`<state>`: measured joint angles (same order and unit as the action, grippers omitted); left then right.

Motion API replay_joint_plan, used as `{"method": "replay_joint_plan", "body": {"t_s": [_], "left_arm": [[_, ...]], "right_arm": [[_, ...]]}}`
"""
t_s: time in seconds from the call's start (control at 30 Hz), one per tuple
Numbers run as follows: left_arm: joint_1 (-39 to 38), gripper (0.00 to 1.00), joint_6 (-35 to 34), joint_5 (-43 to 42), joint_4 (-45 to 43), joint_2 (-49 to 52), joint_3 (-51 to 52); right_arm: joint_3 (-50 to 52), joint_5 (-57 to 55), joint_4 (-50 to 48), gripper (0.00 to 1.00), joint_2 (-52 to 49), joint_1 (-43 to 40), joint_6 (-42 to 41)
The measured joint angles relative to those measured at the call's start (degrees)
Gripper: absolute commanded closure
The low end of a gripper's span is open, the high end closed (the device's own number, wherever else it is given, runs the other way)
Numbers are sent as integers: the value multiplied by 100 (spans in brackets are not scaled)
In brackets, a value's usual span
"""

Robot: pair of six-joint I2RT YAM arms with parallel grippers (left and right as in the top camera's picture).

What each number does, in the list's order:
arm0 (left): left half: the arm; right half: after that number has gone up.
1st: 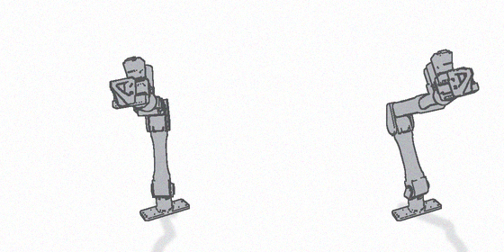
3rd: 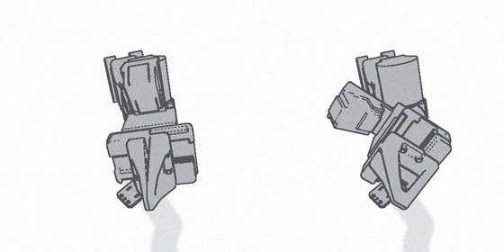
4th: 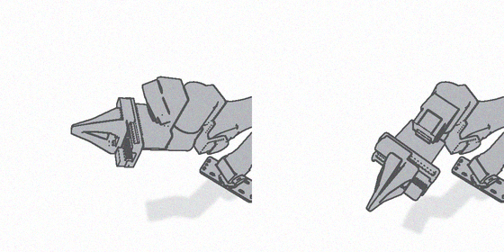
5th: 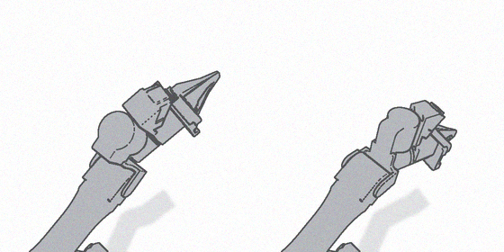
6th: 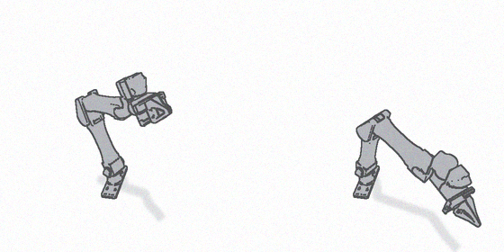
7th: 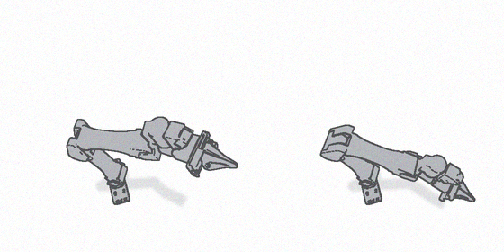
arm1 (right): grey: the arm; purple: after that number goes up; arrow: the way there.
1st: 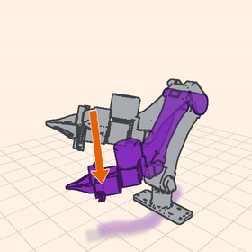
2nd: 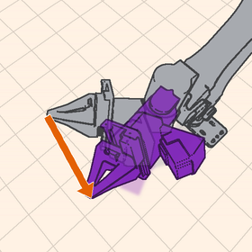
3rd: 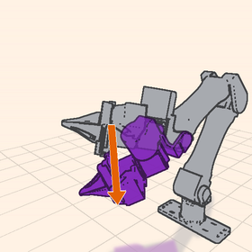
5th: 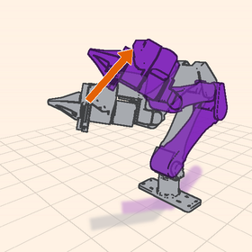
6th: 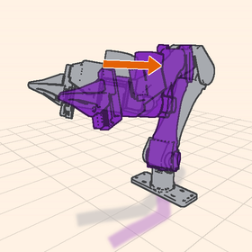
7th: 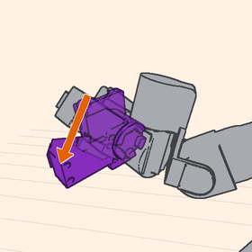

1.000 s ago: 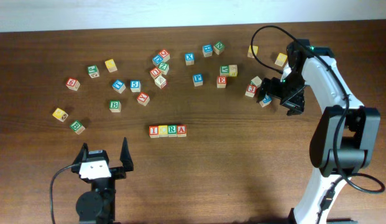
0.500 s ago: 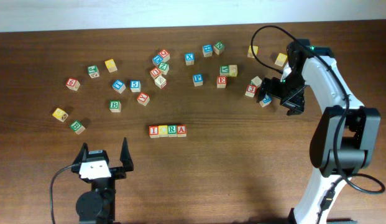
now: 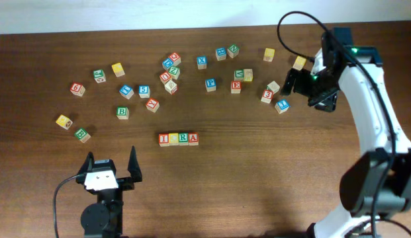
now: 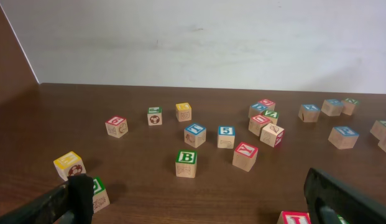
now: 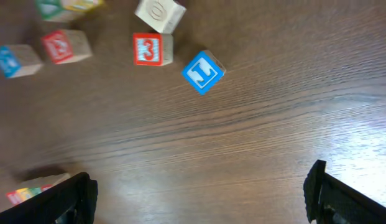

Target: Spell out ICRA

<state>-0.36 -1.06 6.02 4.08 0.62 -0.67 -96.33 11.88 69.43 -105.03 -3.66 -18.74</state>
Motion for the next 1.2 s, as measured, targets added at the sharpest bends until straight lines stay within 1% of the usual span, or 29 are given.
{"method": "replay_joint_plan", "body": {"t_s": [0.1,0.43,0.6,0.8,0.97,1.2], "left_arm": [[0,1,2,0,-2,0,2],[0,1,0,0,0,0,0],[0,1,2,0,0,0,2],[0,1,0,2,0,0,2],[0,1,2,0,0,0,0],[0,1,0,0,0,0,2]], "right_arm": [[0,0,-2,2,387,0,-2],[0,0,-2,2,2197,0,-7],[0,0,0,2,3333,0,-2],[0,0,2,2,4465,0,-2],[-9,0,48,2,4907,0,-4],[-9,0,48,2,4863,0,-4]]}}
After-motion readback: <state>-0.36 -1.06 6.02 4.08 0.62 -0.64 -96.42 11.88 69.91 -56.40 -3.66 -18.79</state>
